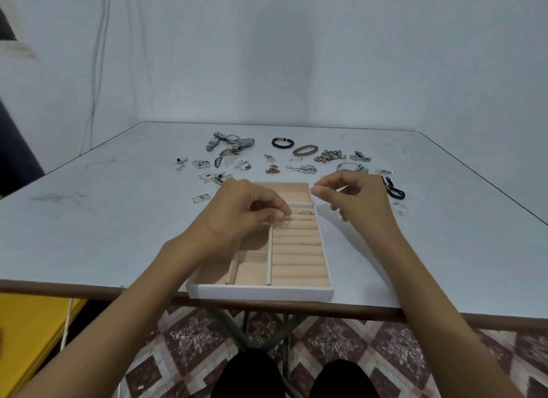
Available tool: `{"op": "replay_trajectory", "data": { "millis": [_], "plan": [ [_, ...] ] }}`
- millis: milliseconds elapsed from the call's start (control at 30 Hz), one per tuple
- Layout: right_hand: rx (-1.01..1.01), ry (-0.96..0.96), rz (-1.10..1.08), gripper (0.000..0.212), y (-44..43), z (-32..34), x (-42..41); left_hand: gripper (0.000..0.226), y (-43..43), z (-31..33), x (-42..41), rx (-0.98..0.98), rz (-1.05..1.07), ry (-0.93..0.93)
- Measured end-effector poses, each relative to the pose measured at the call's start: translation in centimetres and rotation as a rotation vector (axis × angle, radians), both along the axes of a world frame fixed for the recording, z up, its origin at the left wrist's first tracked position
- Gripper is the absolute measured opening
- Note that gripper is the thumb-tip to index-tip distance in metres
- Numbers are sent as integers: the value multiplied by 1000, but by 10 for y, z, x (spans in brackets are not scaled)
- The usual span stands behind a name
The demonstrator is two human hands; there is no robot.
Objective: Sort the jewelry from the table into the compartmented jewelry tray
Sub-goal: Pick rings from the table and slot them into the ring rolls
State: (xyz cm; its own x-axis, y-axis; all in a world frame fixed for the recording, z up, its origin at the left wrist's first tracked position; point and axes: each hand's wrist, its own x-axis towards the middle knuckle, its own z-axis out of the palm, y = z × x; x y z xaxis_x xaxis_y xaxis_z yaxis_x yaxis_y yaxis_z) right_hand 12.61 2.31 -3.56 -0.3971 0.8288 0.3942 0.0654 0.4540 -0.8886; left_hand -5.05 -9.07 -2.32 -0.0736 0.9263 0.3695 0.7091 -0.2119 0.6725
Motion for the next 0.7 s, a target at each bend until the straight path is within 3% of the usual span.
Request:
{"op": "replay_trajectory", "data": {
  "millis": [400,700],
  "plan": [
    [-19,17,-12,5,-11,-5,4,12,3,-4,5,81,19,327],
    [-17,19,-16,5,-13,-5,4,13,6,-4,3,65,17,403]
  ]
}}
